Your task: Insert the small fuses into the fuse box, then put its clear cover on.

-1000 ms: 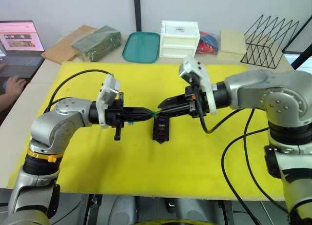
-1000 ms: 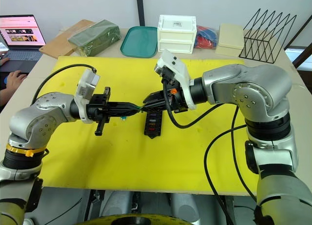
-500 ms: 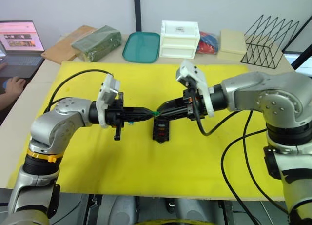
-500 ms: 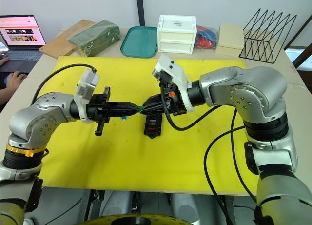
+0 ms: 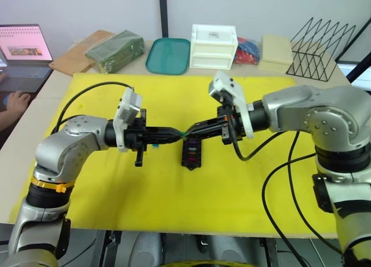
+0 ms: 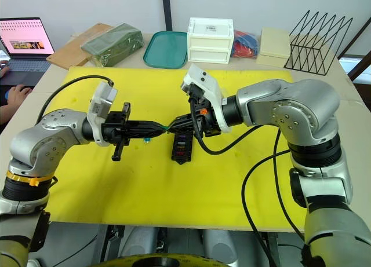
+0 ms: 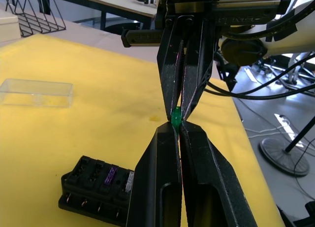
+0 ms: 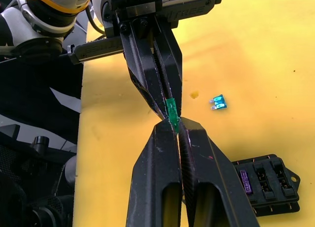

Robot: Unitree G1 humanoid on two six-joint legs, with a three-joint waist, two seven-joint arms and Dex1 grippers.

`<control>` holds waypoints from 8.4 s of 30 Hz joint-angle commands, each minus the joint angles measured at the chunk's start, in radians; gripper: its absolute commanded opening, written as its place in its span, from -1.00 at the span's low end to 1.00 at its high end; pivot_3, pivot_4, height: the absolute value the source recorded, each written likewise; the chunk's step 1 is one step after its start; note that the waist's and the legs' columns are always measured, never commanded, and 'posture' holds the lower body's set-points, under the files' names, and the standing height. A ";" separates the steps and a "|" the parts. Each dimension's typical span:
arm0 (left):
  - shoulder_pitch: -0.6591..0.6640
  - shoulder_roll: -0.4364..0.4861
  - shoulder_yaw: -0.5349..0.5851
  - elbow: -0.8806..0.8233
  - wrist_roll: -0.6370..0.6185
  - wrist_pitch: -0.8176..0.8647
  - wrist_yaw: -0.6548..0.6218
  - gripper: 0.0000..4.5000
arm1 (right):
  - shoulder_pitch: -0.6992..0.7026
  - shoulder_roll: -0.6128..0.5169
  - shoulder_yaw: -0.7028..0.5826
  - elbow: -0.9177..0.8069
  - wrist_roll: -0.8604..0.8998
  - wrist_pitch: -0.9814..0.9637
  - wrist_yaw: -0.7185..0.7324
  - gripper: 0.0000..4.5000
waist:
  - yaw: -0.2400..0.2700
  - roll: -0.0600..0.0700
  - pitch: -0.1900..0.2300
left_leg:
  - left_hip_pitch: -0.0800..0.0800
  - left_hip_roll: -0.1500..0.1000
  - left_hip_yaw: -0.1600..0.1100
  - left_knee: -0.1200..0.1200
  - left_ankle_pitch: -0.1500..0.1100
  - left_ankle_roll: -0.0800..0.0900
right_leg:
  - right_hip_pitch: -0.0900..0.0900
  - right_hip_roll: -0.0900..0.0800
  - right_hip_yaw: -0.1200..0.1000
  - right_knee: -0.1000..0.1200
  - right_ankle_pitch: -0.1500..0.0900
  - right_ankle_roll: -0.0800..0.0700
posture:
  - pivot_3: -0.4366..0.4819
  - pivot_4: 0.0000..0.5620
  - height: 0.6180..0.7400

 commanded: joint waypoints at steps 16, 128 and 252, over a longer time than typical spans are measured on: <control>-0.083 0.079 -0.233 0.252 0.396 -0.323 -0.079 0.79 | -0.093 -0.118 0.367 0.125 -0.437 -0.381 0.173 -1.00 | 0.000 0.000 0.000 | -0.002 0.000 0.001 -0.001 0.000 0.000 | -0.003 0.001 0.000 -0.001 0.000 0.000 | -0.05 -0.47 1.00; -0.080 -0.048 -0.221 0.311 0.479 -0.456 -0.100 0.98 | -0.036 0.001 0.342 0.107 -0.682 -0.287 0.222 -1.00 | 0.002 0.000 0.000 | 0.000 0.000 0.001 0.000 0.000 0.000 | -0.002 0.000 0.000 0.003 0.000 0.000 | -0.05 -0.47 1.00; -0.064 -0.053 -0.219 0.277 0.478 -0.446 -0.091 0.98 | 0.019 0.001 0.402 0.149 -0.718 -0.350 0.195 -1.00 | 0.000 0.000 0.000 | 0.000 0.000 0.001 0.000 0.000 0.000 | -0.002 0.000 0.000 0.003 0.000 0.000 | -0.05 -0.47 1.00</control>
